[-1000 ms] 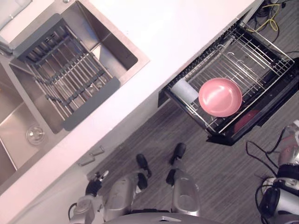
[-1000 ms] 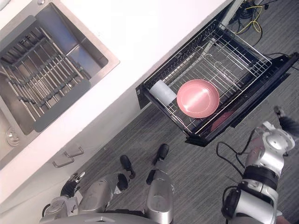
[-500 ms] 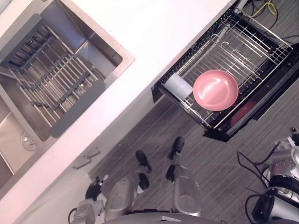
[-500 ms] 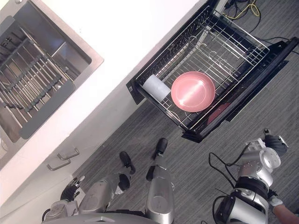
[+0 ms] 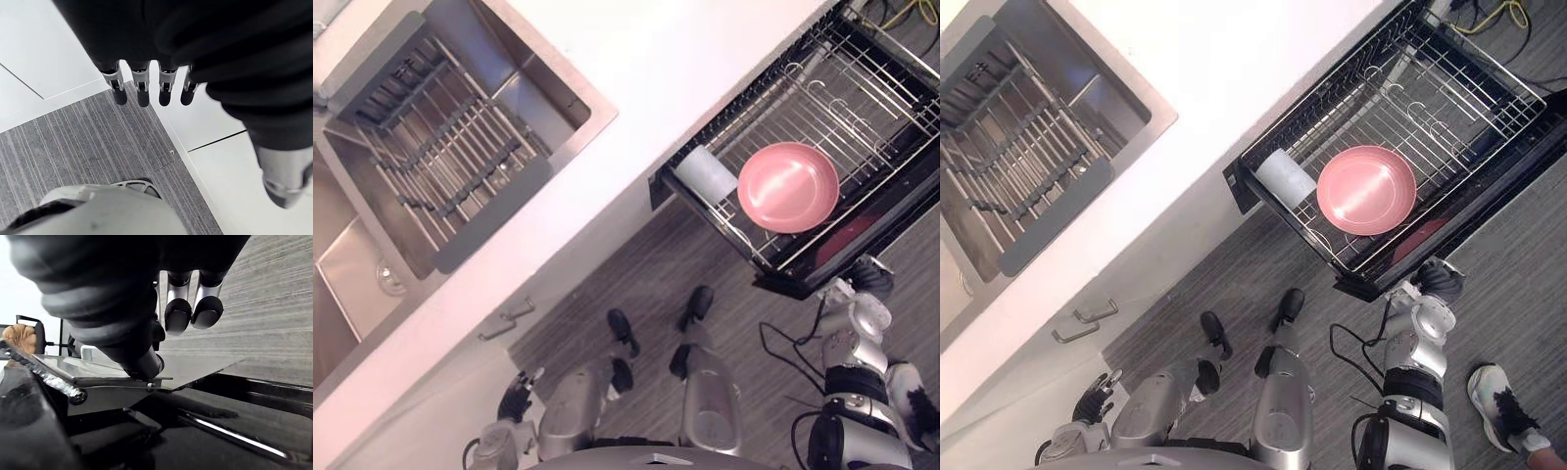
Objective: Walk over to the sink, pick up the cup, carry it to the dishwasher, place the cup inside the dishwasher, then close the dishwasher door
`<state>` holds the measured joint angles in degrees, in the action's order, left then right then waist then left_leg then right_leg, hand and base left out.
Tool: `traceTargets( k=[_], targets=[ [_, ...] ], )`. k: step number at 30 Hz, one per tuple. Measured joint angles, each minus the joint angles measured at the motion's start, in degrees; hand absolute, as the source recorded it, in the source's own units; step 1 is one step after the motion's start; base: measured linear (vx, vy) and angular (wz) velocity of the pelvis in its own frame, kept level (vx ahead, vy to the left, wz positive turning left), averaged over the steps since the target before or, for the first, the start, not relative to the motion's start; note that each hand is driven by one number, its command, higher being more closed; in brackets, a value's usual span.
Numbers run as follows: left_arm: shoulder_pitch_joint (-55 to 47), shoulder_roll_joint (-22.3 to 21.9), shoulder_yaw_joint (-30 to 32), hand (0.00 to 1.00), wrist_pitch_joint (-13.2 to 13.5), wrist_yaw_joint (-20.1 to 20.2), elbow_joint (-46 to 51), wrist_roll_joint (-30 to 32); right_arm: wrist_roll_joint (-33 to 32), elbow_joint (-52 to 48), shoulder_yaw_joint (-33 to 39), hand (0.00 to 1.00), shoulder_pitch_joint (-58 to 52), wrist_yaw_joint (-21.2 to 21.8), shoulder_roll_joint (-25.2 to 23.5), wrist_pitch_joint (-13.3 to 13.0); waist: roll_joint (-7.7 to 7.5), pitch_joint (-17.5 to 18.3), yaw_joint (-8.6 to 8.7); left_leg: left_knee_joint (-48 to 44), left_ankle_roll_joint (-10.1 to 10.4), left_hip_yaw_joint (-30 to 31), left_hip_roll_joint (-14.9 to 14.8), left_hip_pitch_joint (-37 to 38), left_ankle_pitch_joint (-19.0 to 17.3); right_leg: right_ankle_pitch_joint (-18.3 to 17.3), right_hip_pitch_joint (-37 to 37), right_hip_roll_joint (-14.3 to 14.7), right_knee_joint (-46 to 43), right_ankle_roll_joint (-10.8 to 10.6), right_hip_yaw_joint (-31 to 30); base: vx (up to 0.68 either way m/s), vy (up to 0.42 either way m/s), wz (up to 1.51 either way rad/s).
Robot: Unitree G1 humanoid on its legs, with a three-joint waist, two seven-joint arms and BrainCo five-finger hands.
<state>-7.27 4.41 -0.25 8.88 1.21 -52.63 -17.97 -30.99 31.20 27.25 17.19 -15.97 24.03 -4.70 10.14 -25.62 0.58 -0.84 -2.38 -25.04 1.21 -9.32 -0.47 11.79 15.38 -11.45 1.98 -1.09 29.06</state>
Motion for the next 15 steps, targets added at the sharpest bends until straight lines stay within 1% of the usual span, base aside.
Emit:
traceTargets(
  k=[2, 5, 7, 9, 10, 12, 14, 15],
  targets=[
    [0.0, -0.1, -0.5, 0.0, -0.1, 0.0, 0.0, 0.0, 1.7, 0.2, -0.3, 1.0, 0.5, -0.8, 0.1, 0.1, 0.58, -0.3, -0.11, 0.1, 0.0, 1.6, 0.0, 0.4, 0.5, -1.4, -0.6, -0.7, -1.8, 0.2, 1.8, -0.04, 0.041, 0.35],
    [-0.3, -0.1, -1.1, 0.0, 0.4, 0.0, -0.4, 0.0, 2.2, 2.2, -1.9, 1.0, 3.2, -1.4, 0.7, 0.2, 0.85, -0.4, -0.41, 0.5, 0.2, 3.1, 0.1, 0.4, 0.9, -2.2, -0.8, -1.3, -3.2, 0.8, 3.7, -0.05, 0.022, 0.28],
    [-0.5, -0.1, -2.2, 0.0, 1.0, 0.3, -1.0, 0.0, 2.5, 4.9, -4.5, 1.0, 6.9, -1.4, 3.2, 1.0, 1.74, -0.7, -0.54, 1.3, 0.3, 4.6, 0.3, 0.4, 1.9, -2.3, -1.4, -2.0, -3.4, 0.9, 6.5, -0.06, 0.018, 0.27],
    [-1.1, -0.9, -2.7, 0.0, 1.5, 0.5, -1.1, 0.0, 4.0, 7.9, -6.9, 1.0, 11.5, -1.4, 6.0, 1.9, 3.08, -1.1, -1.21, 2.0, 0.4, 5.3, 0.4, 0.3, 2.6, -2.3, -1.6, -2.4, -3.6, 1.0, 8.3, -0.08, 0.012, 0.23],
    [-1.6, -1.4, -2.9, 0.0, 1.9, 0.5, -1.4, 0.0, 4.4, 9.1, -8.5, 1.0, 14.2, -0.8, 7.8, 2.6, 4.2, -0.7, -1.63, 2.2, 0.5, 6.3, 0.4, -0.3, 3.1, -2.3, -1.6, -2.6, -3.8, 1.4, 9.7, -0.06, -0.001, 0.31],
    [-2.9, -1.6, -4.0, 0.0, 2.6, 0.6, -2.1, 0.0, 4.4, 12.4, -11.3, 1.0, 18.9, -0.1, 9.0, 3.5, 4.98, -0.2, -2.13, 3.0, 1.0, 8.0, 0.3, -0.7, 4.4, -2.8, -1.5, -2.5, -4.4, 2.1, 11.4, -0.02, -0.021, 0.44],
    [-4.5, -2.0, -5.3, 0.0, 2.7, 1.3, -2.2, 0.0, 4.5, 15.4, -13.5, 1.0, 24.2, 0.6, 11.4, 3.9, 5.76, 0.4, -3.02, 4.2, 1.2, 10.9, 0.0, -0.9, 6.5, -5.2, -1.3, -3.5, -7.8, 2.6, 14.3, -0.01, -0.026, 0.63],
    [-4.8, -2.1, -5.6, 0.0, 2.8, 1.6, -2.2, 0.0, 4.7, 16.1, -14.1, 1.0, 25.4, 0.6, 12.1, 4.0, 5.86, 0.4, -3.33, 4.3, 1.2, 11.3, 0.0, -1.1, 6.9, -6.0, -1.0, -4.0, -9.1, 2.7, 15.1, -0.03, -0.014, 0.65]
  ],
)
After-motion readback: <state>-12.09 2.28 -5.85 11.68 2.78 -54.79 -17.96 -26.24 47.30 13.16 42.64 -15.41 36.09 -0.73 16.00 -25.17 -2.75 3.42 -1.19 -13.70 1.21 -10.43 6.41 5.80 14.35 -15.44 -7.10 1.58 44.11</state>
